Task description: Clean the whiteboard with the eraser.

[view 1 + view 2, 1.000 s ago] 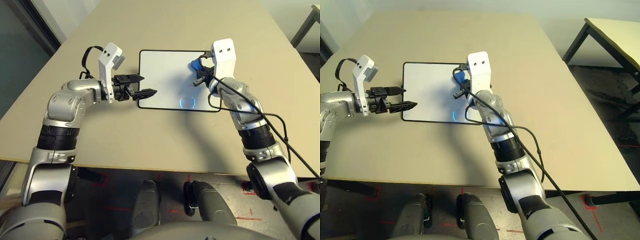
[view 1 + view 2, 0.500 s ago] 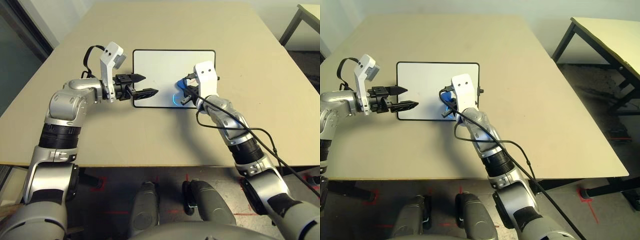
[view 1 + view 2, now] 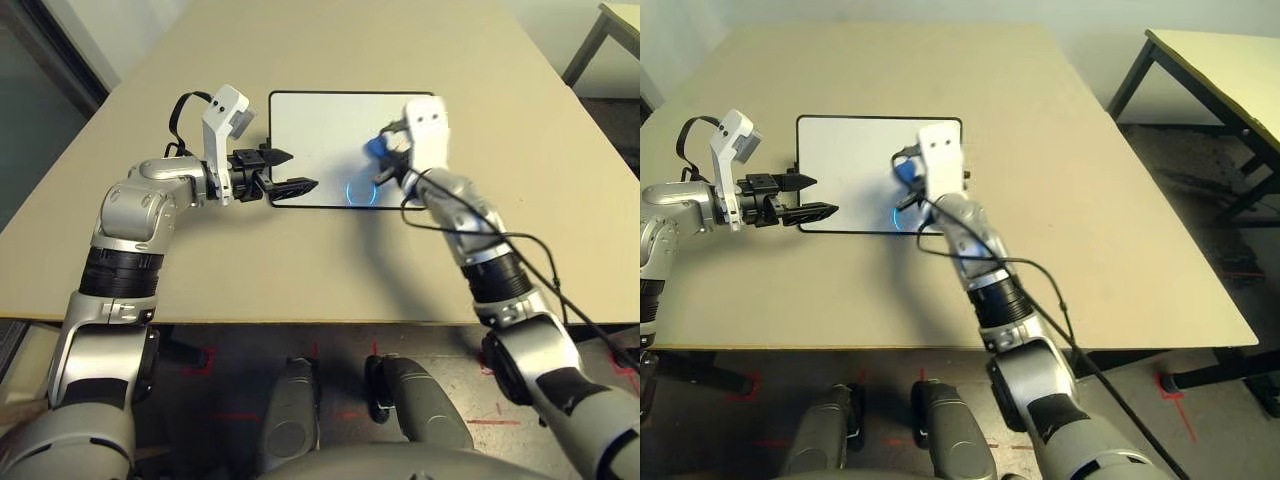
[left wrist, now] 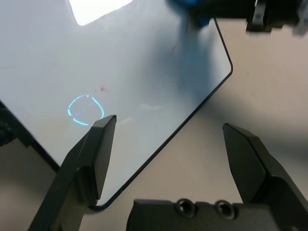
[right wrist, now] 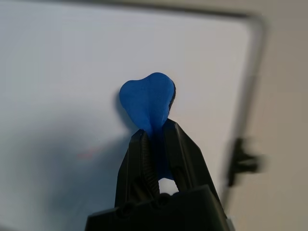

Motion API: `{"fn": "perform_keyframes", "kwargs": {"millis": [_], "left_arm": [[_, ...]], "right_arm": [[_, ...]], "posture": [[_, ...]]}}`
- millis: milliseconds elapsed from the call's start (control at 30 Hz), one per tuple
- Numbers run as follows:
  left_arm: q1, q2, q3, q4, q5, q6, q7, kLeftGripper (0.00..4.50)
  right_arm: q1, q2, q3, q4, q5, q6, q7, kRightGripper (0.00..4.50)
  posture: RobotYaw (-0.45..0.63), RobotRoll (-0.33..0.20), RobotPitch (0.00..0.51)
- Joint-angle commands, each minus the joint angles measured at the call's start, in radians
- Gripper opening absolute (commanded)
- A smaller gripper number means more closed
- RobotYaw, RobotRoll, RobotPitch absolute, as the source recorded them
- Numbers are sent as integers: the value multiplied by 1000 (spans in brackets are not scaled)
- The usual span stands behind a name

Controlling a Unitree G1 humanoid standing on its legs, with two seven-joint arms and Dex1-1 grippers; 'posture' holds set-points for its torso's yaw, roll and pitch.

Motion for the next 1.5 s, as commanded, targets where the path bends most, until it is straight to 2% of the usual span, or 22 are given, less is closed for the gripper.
{"fn": "perform_keyframes", "kwargs": {"millis": [33,500,667,1167,1367,1500], "left_arm": [[3,-6,-19,-6,7,3,-5,4500],[7,-5,-21,-14,2,8,-3,4500],[10,-5,-19,-15,3,7,-1,4500],[16,-3,-21,-24,-1,12,-4,4500],[17,0,-24,-27,-2,17,-10,4500],[22,7,-27,-36,-2,28,-17,4500]], "right_arm": [[15,-12,-23,60,-9,41,-18,333],[102,158,151,-9,-3,78,61,333],[106,144,157,22,-12,53,68,333],[57,3,32,55,-27,16,-5,331],[82,21,50,41,-20,30,-3,331],[124,73,94,6,-5,45,15,330]], "posture": [[-81,0,174],[-64,0,177],[-62,0,176],[-70,0,184],[-67,0,194],[-61,0,198]]}}
